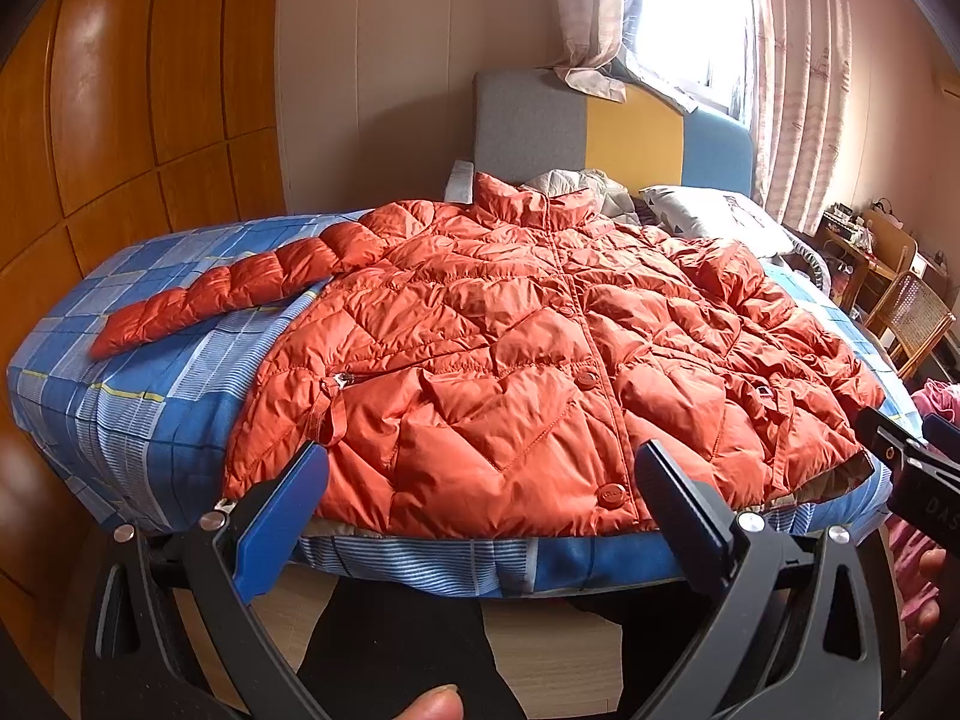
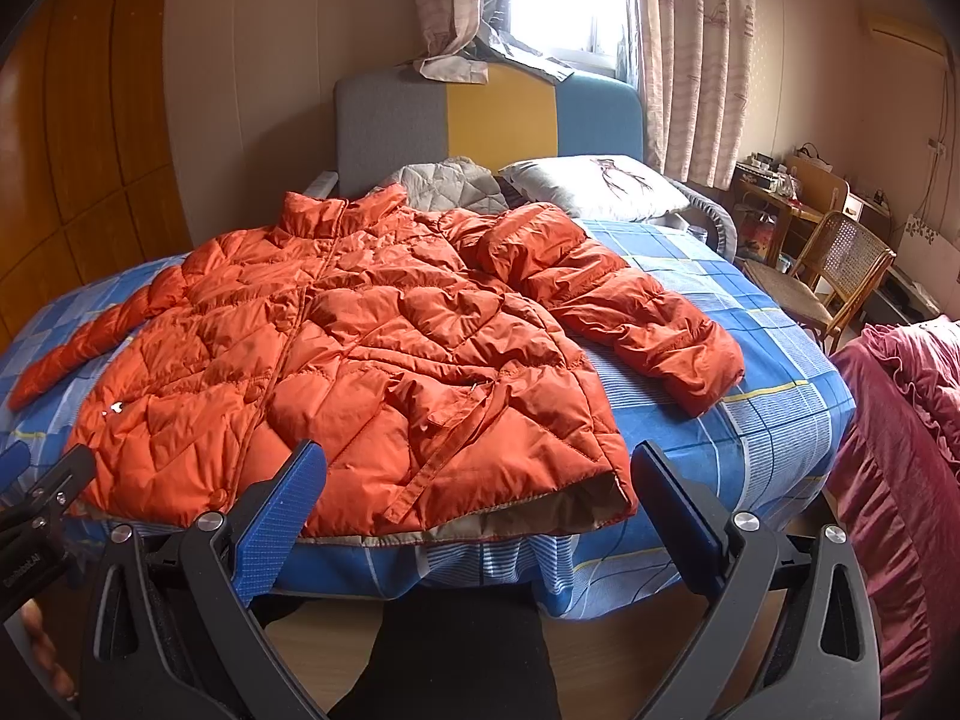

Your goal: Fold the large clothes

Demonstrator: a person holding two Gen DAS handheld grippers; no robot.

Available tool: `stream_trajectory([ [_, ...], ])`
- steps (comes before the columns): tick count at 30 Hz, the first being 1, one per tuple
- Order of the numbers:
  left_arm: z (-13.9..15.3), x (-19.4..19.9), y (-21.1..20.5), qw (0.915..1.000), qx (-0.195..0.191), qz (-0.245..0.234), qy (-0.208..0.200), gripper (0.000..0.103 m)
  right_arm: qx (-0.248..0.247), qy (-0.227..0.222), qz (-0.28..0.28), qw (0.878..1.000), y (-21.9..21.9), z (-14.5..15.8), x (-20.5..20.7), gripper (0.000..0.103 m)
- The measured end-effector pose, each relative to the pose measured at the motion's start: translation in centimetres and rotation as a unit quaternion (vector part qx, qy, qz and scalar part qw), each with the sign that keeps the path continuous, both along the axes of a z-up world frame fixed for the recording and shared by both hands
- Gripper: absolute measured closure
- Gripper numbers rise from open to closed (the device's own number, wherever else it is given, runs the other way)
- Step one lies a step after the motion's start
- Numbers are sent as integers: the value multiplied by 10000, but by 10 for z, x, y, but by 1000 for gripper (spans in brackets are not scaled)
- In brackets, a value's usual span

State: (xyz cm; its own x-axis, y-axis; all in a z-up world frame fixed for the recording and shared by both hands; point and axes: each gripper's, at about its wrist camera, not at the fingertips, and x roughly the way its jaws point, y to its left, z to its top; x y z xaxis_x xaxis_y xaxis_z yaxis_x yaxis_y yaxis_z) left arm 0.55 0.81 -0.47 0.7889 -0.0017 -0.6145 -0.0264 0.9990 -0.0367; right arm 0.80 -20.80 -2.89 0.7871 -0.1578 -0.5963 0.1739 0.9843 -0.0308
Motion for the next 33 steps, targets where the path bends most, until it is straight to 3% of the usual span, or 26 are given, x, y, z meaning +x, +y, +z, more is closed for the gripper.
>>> stream_trajectory([
  [29, -9, 9, 6, 9998, -105, 76, 154, 2, 51, 99, -105, 9999, -9, -10, 2, 3],
  [33, -17, 13, 16, 9989, -405, -81, 230, 2, 114, 209, -287, 9993, -21, -17, 7, 3],
])
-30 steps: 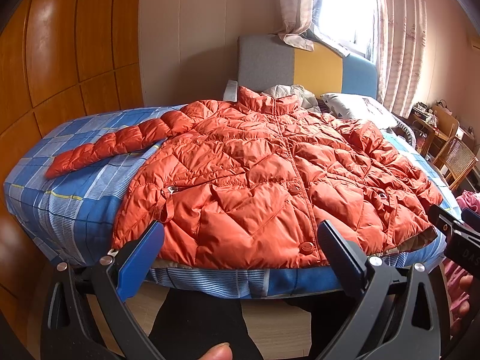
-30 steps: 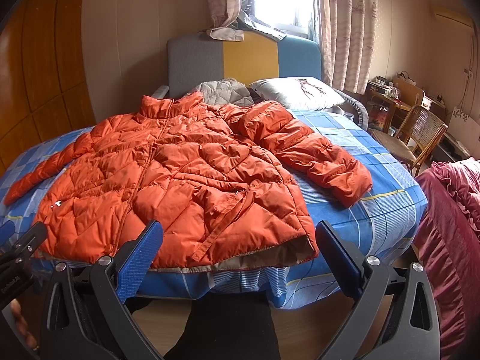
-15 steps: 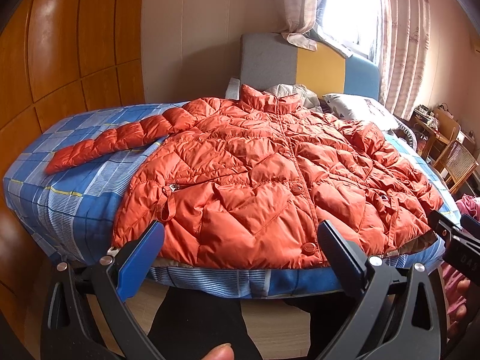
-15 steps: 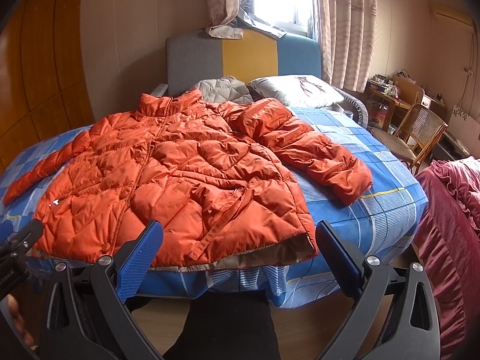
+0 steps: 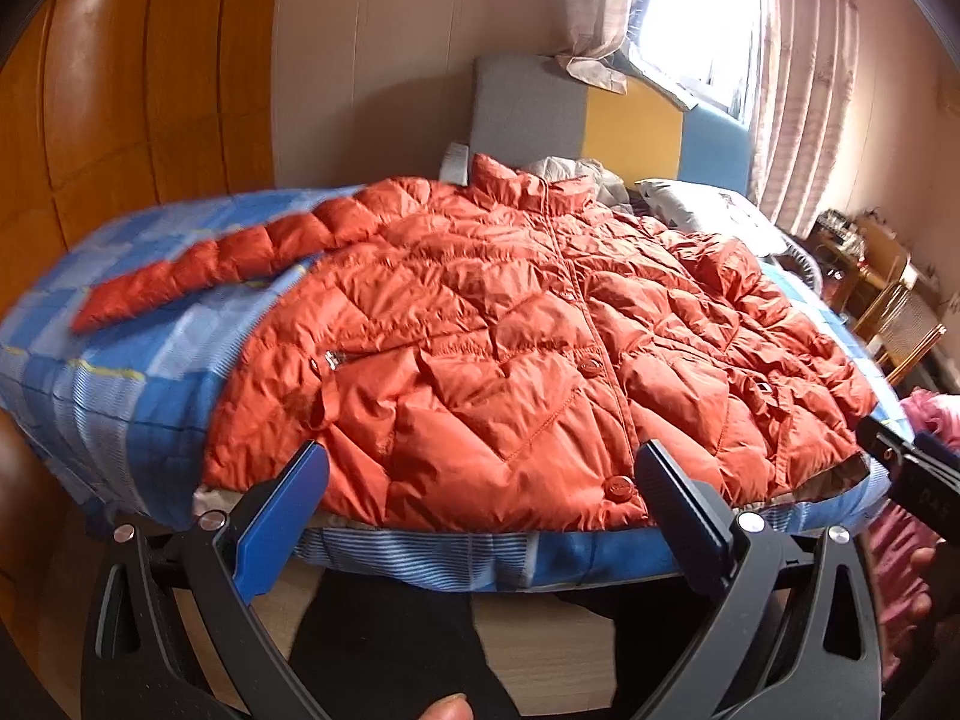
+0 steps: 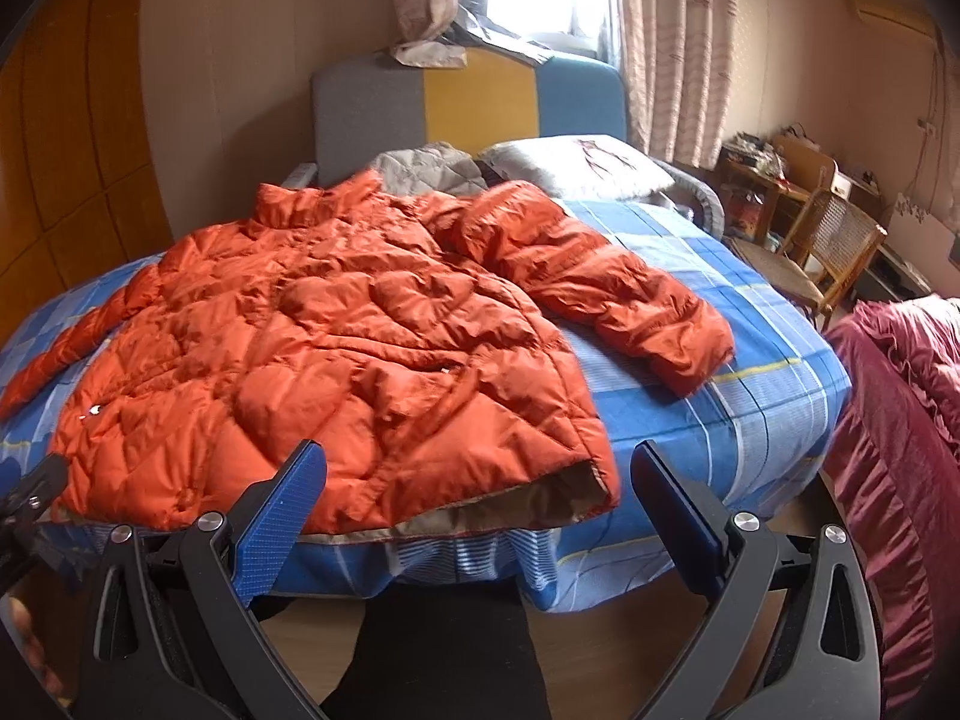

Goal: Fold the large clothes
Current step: 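Grasp the jacket sleeve cuff with the right gripper and lift it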

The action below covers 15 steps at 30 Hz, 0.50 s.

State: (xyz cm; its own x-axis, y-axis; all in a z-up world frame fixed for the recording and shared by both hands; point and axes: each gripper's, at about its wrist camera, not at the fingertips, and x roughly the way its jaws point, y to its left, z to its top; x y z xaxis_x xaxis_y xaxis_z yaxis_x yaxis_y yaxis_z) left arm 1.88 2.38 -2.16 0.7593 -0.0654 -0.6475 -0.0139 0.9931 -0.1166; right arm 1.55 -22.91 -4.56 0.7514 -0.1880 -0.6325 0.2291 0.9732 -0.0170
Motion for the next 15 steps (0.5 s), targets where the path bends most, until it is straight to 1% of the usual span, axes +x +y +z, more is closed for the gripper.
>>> stream_trajectory([
  [3, -8, 9, 9, 9998, -116, 31, 149, 2, 87, 137, -253, 9995, -17, -8, 7, 3],
  [5, -13, 16, 12, 9998, -13, 50, 204, 2, 230, 223, -463, 9984, -33, -14, 13, 3],
  [10, -18, 37, 20, 9994, -81, -90, 309, 2, 526, 221, -961, 9937, -75, -20, 28, 3],
  [11, -18, 45, 20, 9995, -2, -94, 303, 2, 632, 197, -1123, 9915, -90, -21, 34, 5],
  [13, -17, 56, 20, 9994, 62, -133, 301, 2, 808, 236, -1359, 9871, -111, -27, 46, 16],
  [15, -17, 70, 19, 9994, 148, -157, 283, 2, 1012, 282, -1543, 9824, -129, -35, 57, 17],
])
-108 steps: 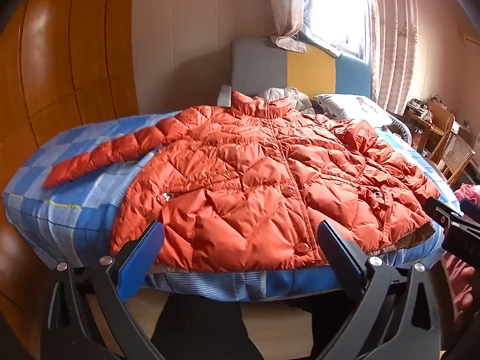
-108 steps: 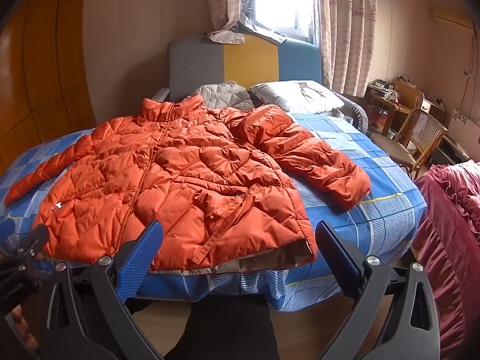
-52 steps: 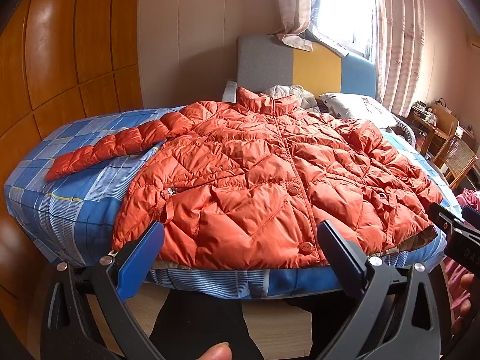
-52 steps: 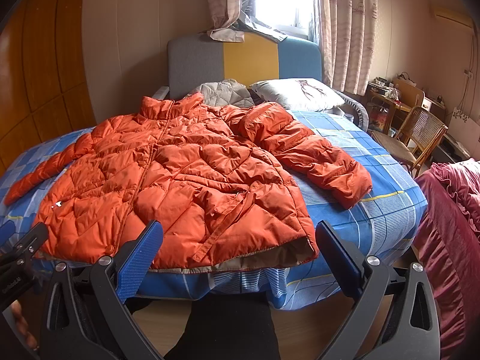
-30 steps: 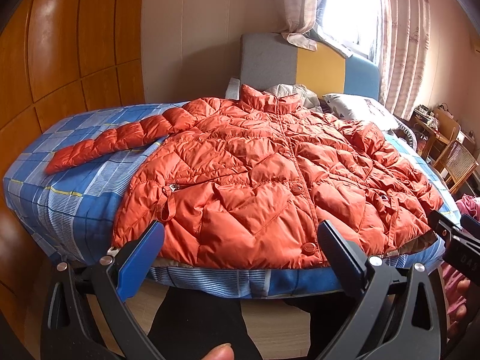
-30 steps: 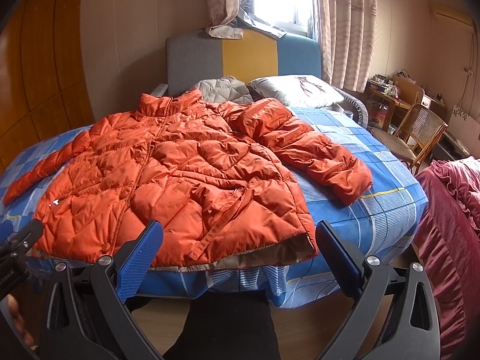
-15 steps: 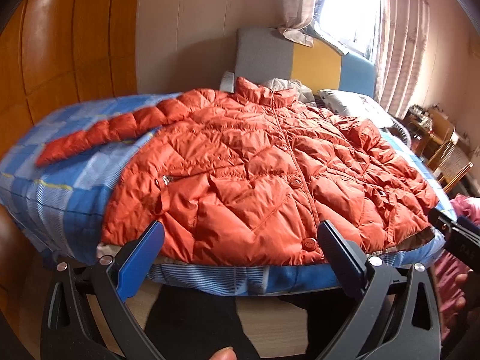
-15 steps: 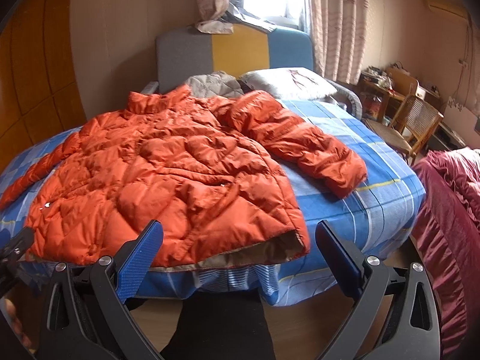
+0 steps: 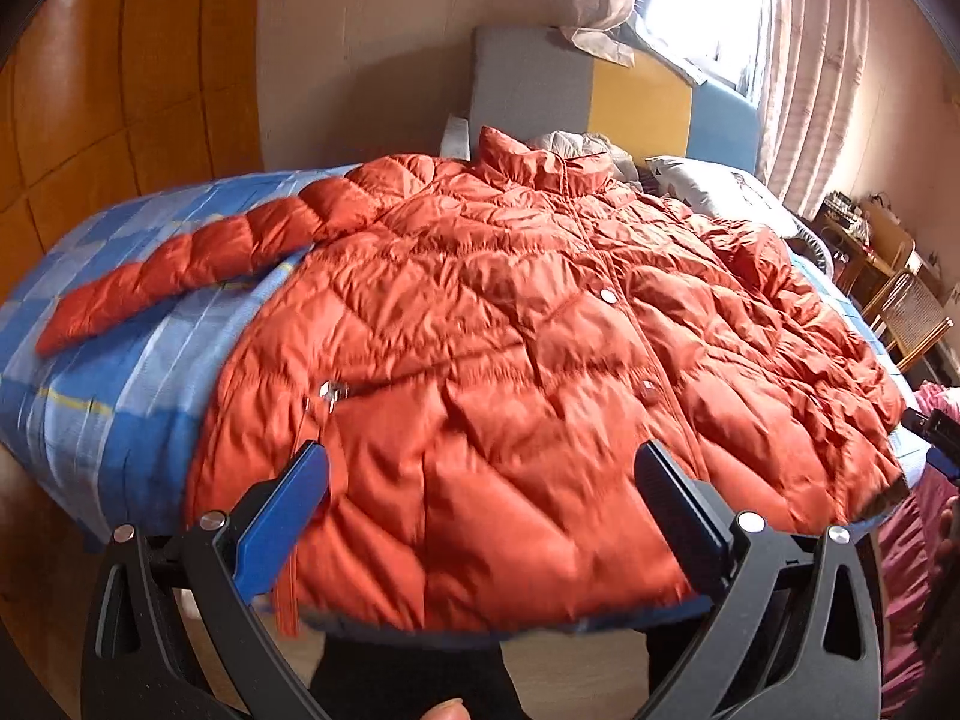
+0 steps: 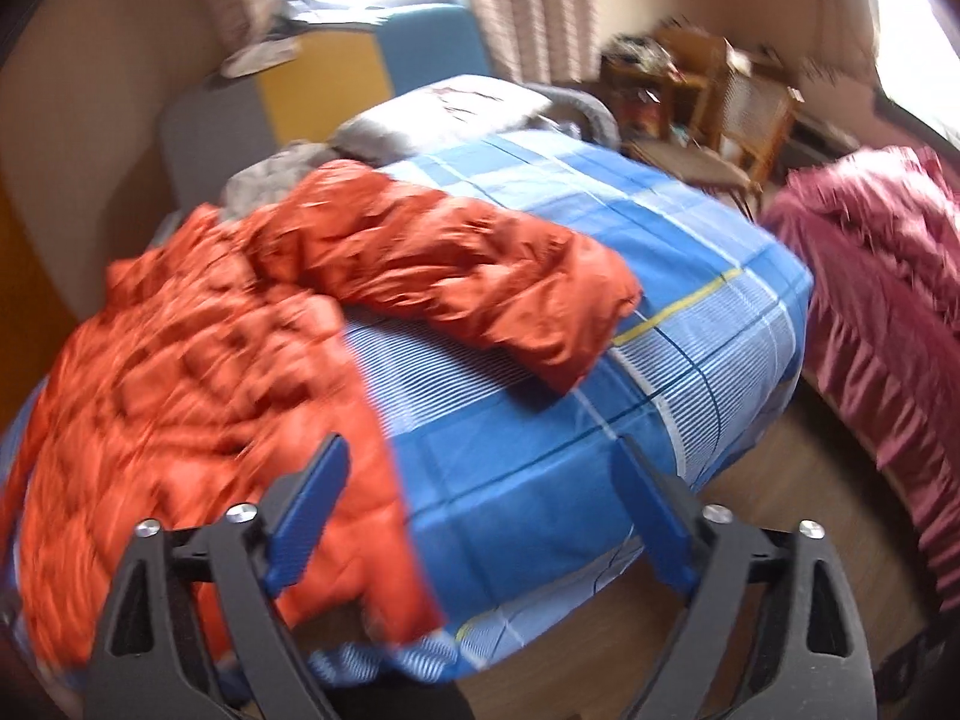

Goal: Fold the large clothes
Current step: 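Grasp the jacket sleeve cuff with the right gripper and lift it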

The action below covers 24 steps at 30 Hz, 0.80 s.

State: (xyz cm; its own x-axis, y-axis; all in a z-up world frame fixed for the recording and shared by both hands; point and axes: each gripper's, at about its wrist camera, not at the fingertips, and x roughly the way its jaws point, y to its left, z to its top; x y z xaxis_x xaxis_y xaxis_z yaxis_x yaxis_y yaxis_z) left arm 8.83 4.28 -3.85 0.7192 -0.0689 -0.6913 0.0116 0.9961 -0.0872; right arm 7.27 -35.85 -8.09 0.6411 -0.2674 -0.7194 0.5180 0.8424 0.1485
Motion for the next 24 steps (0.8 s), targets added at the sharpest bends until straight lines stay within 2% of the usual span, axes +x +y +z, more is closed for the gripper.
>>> stream_trajectory([
  [6, -3, 32, 0, 9998, 180, 5, 18, 2, 827, -64, -702, 9941, -61, -29, 33, 22],
  [9, -8, 51, 1, 9995, 307, 30, 93, 2, 1059, -67, -816, 9910, -78, -38, 47, 31],
  [11, -11, 61, 2, 9992, 366, 63, 130, 2, 1169, -52, -877, 9893, -88, -43, 56, 41],
  [13, -11, 71, 4, 9992, 352, 91, 158, 2, 1279, -82, -905, 9876, -97, -47, 61, 59],
  [14, -12, 74, 5, 9992, 360, 106, 162, 2, 1266, -73, -892, 9879, -101, -48, 64, 62],
  [16, -12, 85, 7, 9990, 391, 149, 169, 2, 1096, -72, -831, 9905, -107, -45, 70, 77],
  [18, -14, 95, 9, 9988, 402, 175, 215, 2, 895, -27, -779, 9929, -112, -42, 74, 83],
  [24, -14, 124, 11, 9987, 356, 201, 312, 2, 199, 259, -760, 9966, -142, -35, 88, 92],
])
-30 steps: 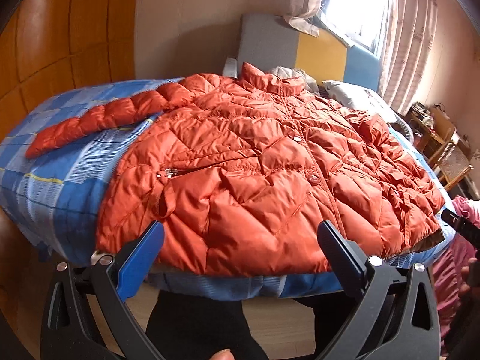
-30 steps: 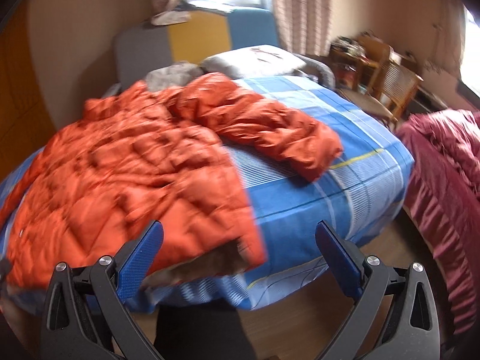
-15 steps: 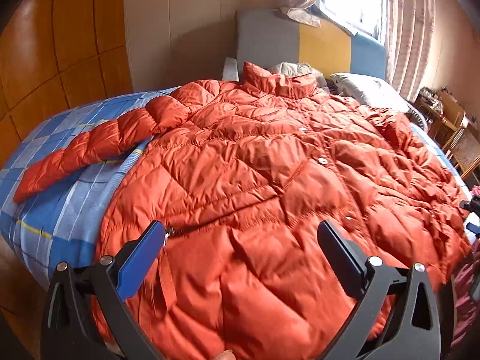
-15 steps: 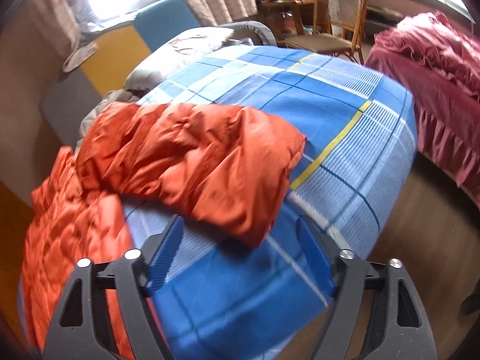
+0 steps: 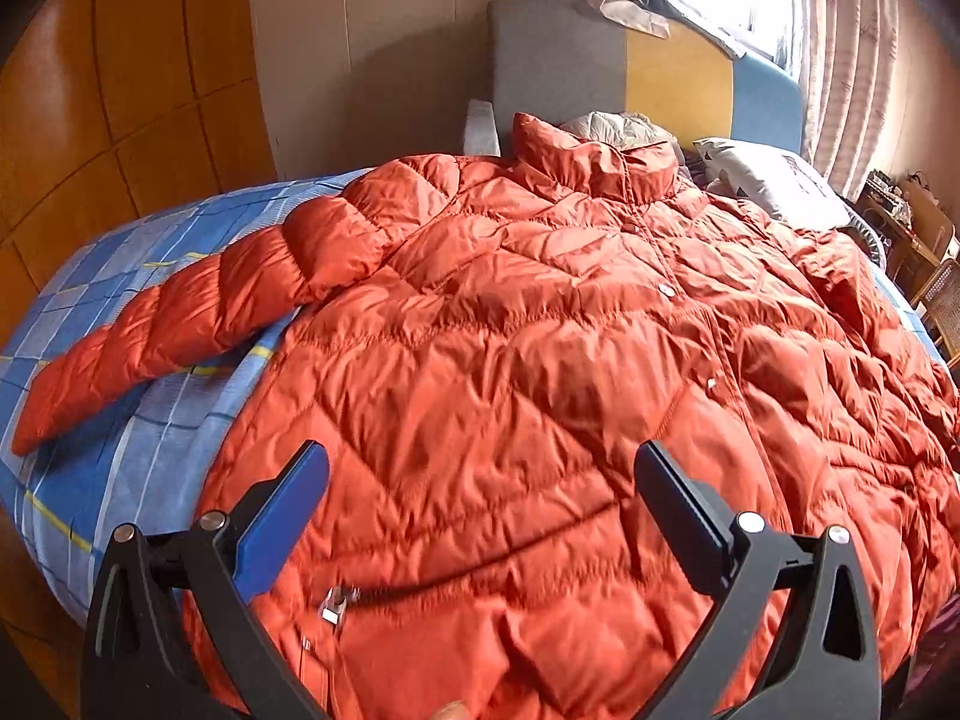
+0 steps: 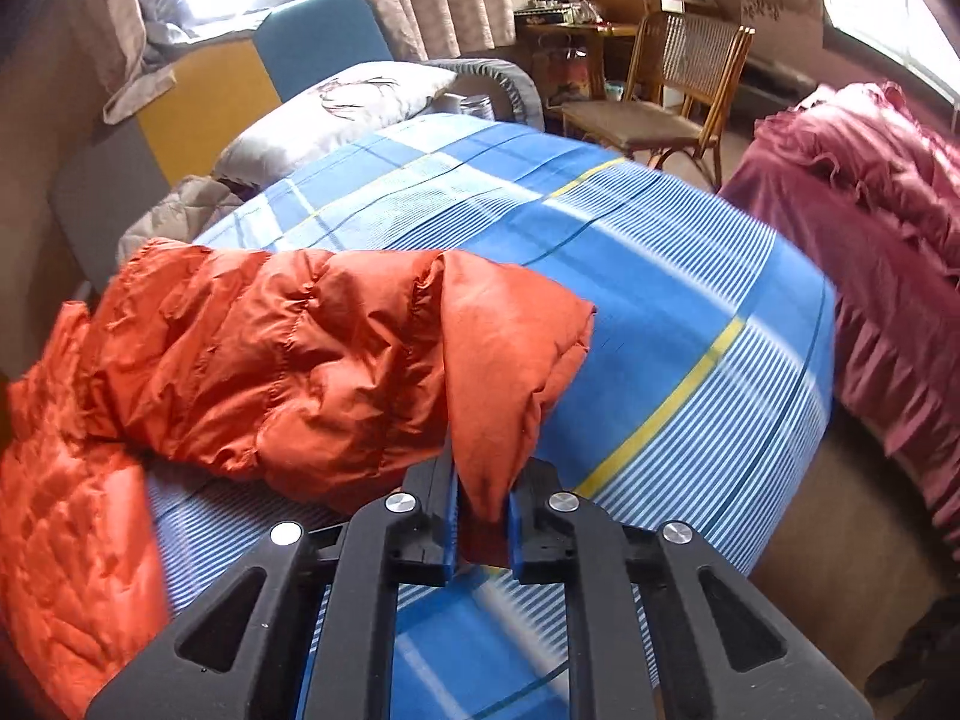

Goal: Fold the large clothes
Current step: 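Grasp the jacket sleeve cuff with the right gripper and lift it, then carry the sleeve across the jacket body toward the left gripper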

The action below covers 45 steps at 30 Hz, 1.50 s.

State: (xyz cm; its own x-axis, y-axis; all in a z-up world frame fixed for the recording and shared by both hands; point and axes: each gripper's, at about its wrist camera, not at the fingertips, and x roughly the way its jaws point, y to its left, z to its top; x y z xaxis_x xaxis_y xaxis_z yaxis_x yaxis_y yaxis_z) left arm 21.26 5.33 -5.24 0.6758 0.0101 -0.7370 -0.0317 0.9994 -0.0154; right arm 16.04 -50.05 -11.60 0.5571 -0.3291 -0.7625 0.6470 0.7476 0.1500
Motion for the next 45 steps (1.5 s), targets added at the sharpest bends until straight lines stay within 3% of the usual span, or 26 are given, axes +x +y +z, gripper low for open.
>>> stream_trajectory([
  [8, 0, 44, -7, 10000, -6, 25, 31, 2, -510, 444, -308, 9972, -57, 4, 24, 94],
  [16, -7, 114, -18, 9988, -302, 282, 244, 2, -720, 831, -384, 9932, -79, 0, 63, 94],
  [21, -47, 157, -17, 9965, 40, 450, 704, 2, -695, 797, -488, 9932, -85, 12, 78, 96],
  [25, -57, 156, -17, 9971, 15, 478, 591, 2, -855, 560, -394, 9940, -76, 38, 89, 97],
  [34, -61, 158, -18, 9968, 22, 478, 635, 2, -906, -216, 391, 9949, -8, 107, 120, 98],
  [39, -61, 157, -17, 9969, 18, 477, 632, 2, -959, -579, 1199, 9864, 65, 138, 152, 98],
  [45, -61, 158, -17, 9969, -12, 479, 624, 2, -897, -714, 2004, 9730, 151, 148, 187, 99],
])
